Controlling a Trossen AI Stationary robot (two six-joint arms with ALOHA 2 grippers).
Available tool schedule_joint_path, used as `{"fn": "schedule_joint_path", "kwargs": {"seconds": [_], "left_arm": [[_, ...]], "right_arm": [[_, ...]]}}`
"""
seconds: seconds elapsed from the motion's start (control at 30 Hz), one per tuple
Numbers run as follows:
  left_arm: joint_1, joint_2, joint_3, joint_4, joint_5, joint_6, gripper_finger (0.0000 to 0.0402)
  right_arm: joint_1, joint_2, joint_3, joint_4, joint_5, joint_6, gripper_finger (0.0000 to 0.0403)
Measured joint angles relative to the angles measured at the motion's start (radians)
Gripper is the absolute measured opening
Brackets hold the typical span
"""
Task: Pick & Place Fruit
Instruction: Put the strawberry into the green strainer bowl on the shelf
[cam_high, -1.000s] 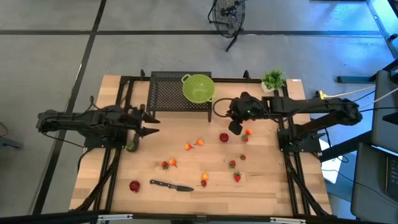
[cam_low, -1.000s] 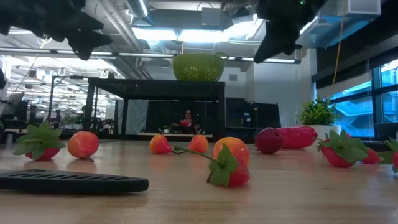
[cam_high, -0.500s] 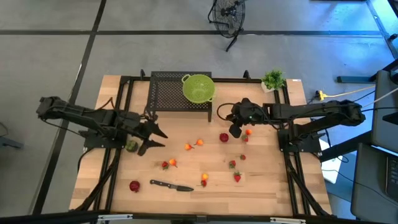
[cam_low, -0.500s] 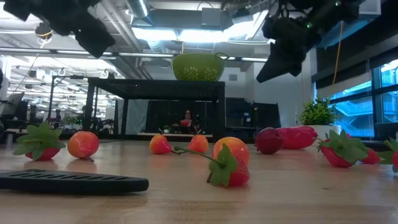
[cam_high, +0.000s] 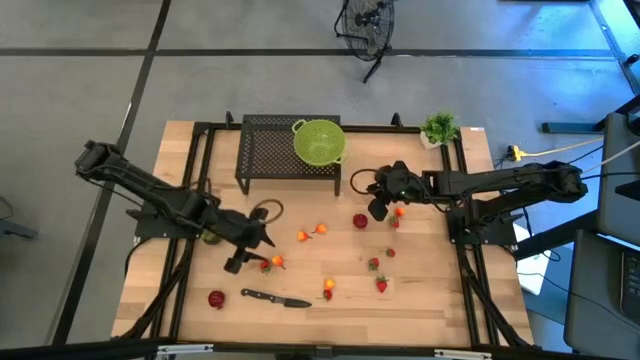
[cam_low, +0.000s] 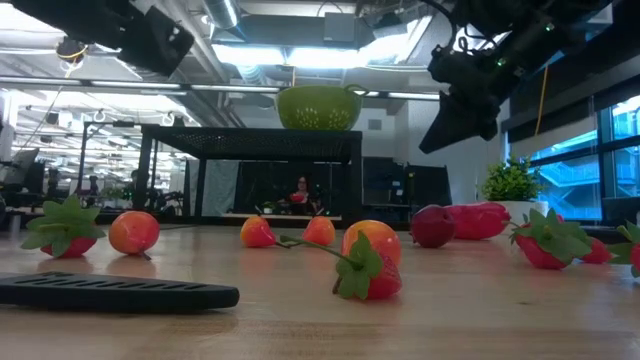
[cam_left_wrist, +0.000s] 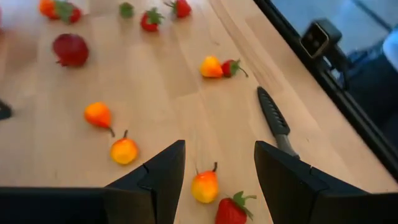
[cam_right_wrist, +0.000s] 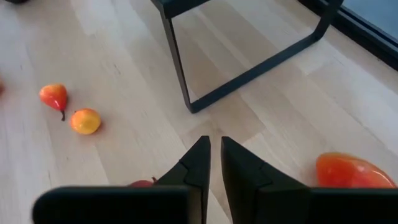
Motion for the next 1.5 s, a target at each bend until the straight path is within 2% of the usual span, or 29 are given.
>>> {"fn": "schedule_joint_path", "kwargs": {"seconds": [0.2,0.6,0.73,0.93,1.03,1.2,1.5], "left_arm": [[-0.067,0.101,0.035,-0.076,-0.057,0.088,0.0188],[-0.096,0.228,0.035,-0.066,-0.02,0.118,0.0188],[-0.095,0.27,0.035,-0.085,-0.049,0.02,0.0194],[-0.094,0.332,0.034,-0.166,-0.039,-0.081,0.0214],[-0.094,0.349,0.034,-0.152,-0.039,-0.085,0.0225],[-0.094,0.352,0.034,-0.125,-0.038,-0.007,0.0233],[-0.094,0.355,0.034,-0.115,-0.038,0.015,0.0233]], "right_arm": [[0.0,0.0,0.0,0.004,-0.003,0.005,0.0027],[0.001,0.0,0.0,0.062,-0.007,0.005,0.0012],[0.001,0.0,0.0,0.079,-0.032,0.005,0.0008],[0.0,0.0,0.0,0.083,-0.032,0.005,0.0013],[0.0,0.0,0.0,0.086,-0.032,0.005,0.0019],[0.0,0.0,0.0,0.085,-0.032,0.005,0.0021],[0.0,0.0,0.001,0.085,-0.032,0.004,0.0004]]}}
